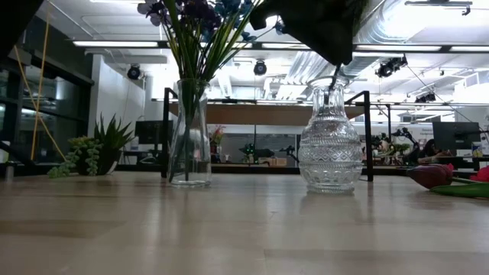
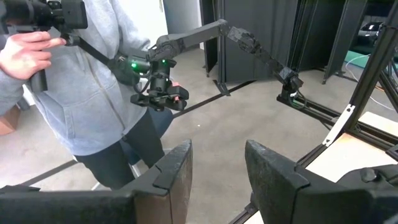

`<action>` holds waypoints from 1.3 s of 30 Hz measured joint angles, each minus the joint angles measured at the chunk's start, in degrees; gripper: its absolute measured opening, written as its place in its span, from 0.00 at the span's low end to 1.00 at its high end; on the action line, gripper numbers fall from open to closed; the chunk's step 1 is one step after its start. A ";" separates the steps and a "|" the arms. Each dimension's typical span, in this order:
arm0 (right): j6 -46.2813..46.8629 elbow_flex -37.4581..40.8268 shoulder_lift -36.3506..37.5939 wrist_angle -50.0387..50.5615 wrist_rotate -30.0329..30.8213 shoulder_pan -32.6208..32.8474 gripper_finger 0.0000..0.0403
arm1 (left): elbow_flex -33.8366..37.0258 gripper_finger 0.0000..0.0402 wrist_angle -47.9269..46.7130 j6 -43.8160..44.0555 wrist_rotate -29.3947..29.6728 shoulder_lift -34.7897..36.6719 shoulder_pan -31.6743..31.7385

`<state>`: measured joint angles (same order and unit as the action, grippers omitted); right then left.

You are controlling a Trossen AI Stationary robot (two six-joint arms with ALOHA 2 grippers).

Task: Pick and place flowers into a vace then onto a shelf
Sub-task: Put the left red flower into the right transparent crystal vase

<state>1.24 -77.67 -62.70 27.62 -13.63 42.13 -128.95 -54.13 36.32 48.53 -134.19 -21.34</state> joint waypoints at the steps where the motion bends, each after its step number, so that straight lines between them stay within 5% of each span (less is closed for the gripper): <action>1: 0.03 0.00 -0.02 0.00 0.00 0.00 0.35 | 0.00 0.28 0.00 0.02 -0.02 0.00 0.00; 29: 1.99 0.04 -0.02 0.90 0.73 0.00 0.35 | -0.01 0.31 -1.86 -0.17 -3.78 0.00 -0.15; 39: 2.86 0.04 -0.01 0.92 1.70 0.00 0.35 | -4.98 0.31 -7.84 -0.05 -3.21 0.13 -0.17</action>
<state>4.10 -77.62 -62.70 28.53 -11.92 42.13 -133.92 -61.97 36.27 45.32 -134.06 -21.52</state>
